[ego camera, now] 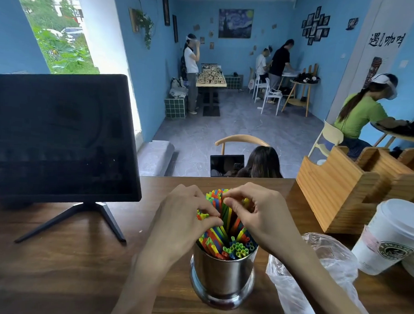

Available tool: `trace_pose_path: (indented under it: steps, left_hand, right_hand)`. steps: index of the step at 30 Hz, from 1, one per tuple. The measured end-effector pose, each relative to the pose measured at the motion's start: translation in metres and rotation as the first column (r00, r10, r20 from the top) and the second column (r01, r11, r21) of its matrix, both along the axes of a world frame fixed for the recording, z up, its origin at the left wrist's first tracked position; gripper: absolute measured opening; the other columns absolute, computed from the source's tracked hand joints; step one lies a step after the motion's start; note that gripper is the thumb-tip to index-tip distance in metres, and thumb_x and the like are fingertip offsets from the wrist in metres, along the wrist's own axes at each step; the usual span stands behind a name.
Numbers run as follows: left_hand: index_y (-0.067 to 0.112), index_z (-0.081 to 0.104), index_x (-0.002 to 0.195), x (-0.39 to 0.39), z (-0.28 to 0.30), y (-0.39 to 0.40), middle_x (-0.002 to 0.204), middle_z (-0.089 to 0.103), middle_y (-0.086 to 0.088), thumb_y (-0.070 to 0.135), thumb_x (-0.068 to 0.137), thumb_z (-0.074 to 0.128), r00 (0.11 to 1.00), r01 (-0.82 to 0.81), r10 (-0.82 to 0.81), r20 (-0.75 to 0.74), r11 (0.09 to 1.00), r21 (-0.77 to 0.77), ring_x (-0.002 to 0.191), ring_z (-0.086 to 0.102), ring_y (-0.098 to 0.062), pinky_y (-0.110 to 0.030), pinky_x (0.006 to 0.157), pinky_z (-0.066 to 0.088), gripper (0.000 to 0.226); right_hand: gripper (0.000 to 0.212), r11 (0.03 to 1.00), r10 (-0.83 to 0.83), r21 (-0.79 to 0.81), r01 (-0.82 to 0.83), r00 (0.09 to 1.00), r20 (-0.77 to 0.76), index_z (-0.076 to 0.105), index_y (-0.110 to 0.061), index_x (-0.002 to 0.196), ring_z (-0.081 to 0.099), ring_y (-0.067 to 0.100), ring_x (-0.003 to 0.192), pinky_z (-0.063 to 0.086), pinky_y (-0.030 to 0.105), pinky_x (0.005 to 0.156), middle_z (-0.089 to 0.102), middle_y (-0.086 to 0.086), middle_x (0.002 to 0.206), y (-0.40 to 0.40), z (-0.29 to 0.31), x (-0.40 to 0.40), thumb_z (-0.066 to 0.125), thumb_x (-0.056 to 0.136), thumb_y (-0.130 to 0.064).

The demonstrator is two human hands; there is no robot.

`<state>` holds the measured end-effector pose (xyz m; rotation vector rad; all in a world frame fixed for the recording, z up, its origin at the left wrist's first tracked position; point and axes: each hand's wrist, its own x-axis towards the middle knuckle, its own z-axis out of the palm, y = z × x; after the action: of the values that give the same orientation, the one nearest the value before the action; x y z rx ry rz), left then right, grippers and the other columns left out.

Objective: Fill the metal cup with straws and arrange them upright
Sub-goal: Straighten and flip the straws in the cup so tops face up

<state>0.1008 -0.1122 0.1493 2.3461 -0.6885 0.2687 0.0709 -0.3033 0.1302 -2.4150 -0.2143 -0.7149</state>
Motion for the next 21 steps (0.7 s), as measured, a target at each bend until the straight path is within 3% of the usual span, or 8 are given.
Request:
trace_pose_path:
  steps: [5, 8, 11, 13, 15, 17, 21]
  left_hand:
    - [0.036, 0.079, 0.075, 0.003, 0.002, 0.000, 0.080, 0.058, 0.019, 0.058, 0.076, 0.078, 0.998, 0.019, -0.020, 0.052, 1.000, 0.022, 0.090, 0.050, -0.006, -0.029, 0.075, 0.044, 0.022]
    - [0.037, 0.079, 0.072, 0.001, 0.014, 0.002, 0.074, 0.067, 0.020, 0.059, 0.072, 0.078, 0.994, 0.013, 0.002, 0.112, 0.991, -0.134, 0.086, 0.056, -0.004, -0.022, 0.070, 0.044, 0.022]
    - [0.037, 0.080, 0.076, -0.001, 0.034, 0.005, 0.068, 0.069, 0.026, 0.045, 0.073, 0.082, 0.993, 0.008, 0.033, 0.117, 0.943, -0.333, 0.067, 0.061, 0.003, -0.011, 0.060, 0.044, 0.008]
    - [0.037, 0.080, 0.081, 0.002, 0.045, 0.007, 0.071, 0.073, 0.020, 0.044, 0.073, 0.079, 0.991, 0.011, 0.052, 0.124, 0.889, -0.458, 0.060, 0.059, -0.001, -0.011, 0.058, 0.043, 0.011]
    - [0.035, 0.080, 0.088, 0.005, 0.053, 0.007, 0.076, 0.076, 0.013, 0.041, 0.074, 0.078, 0.990, 0.022, 0.065, 0.124, 0.804, -0.595, 0.062, 0.059, -0.002, -0.019, 0.060, 0.047, 0.015]
    - [0.028, 0.079, 0.091, 0.007, 0.059, 0.004, 0.078, 0.076, 0.011, 0.029, 0.078, 0.079, 0.992, 0.043, 0.056, 0.112, 0.691, -0.721, 0.061, 0.059, -0.002, -0.017, 0.059, 0.047, 0.013]
    - [0.018, 0.078, 0.096, 0.012, 0.065, -0.002, 0.084, 0.078, -0.001, 0.016, 0.084, 0.079, 0.994, 0.055, 0.052, 0.097, 0.535, -0.843, 0.064, 0.060, -0.008, -0.014, 0.059, 0.047, 0.012]
  right_hand:
    - [0.015, 0.999, 0.039, 0.030, -0.038, 0.998, -0.056, 0.078, -0.032, 0.100, 0.061, 0.004, 0.095, 0.052, 0.038, 0.083, 0.071, -0.019, 0.094, -0.001, -0.001, -0.002, 0.064, 0.096, -0.039]
    - [0.030, 0.992, 0.085, 0.101, -0.075, 0.992, -0.098, 0.078, -0.030, 0.103, 0.061, 0.003, 0.098, 0.051, 0.038, 0.086, 0.071, -0.019, 0.097, -0.004, 0.004, -0.004, 0.054, 0.099, -0.048]
    - [0.039, 0.973, 0.165, 0.189, -0.136, 0.976, -0.145, 0.076, -0.032, 0.110, 0.061, 0.000, 0.106, 0.050, 0.030, 0.092, 0.070, -0.023, 0.104, -0.005, 0.009, -0.007, 0.048, 0.097, -0.056]
    - [0.040, 0.961, 0.218, 0.210, -0.180, 0.960, -0.174, 0.074, -0.035, 0.114, 0.060, -0.002, 0.110, 0.048, 0.023, 0.093, 0.068, -0.024, 0.108, -0.005, 0.011, -0.009, 0.050, 0.094, -0.059]
    - [0.039, 0.959, 0.226, 0.218, -0.182, 0.953, -0.202, 0.074, -0.038, 0.114, 0.061, -0.003, 0.108, 0.050, 0.023, 0.093, 0.068, -0.022, 0.110, -0.005, 0.010, -0.009, 0.055, 0.088, -0.061]
    - [0.038, 0.960, 0.211, 0.230, -0.160, 0.954, -0.214, 0.074, -0.040, 0.112, 0.062, -0.004, 0.107, 0.052, 0.026, 0.093, 0.068, -0.019, 0.112, -0.005, 0.008, -0.007, 0.060, 0.085, -0.062]
    - [0.032, 0.950, 0.228, 0.262, -0.171, 0.952, -0.206, 0.078, -0.039, 0.103, 0.064, -0.001, 0.104, 0.053, 0.024, 0.089, 0.069, -0.020, 0.107, -0.005, 0.010, -0.006, 0.063, 0.083, -0.060]
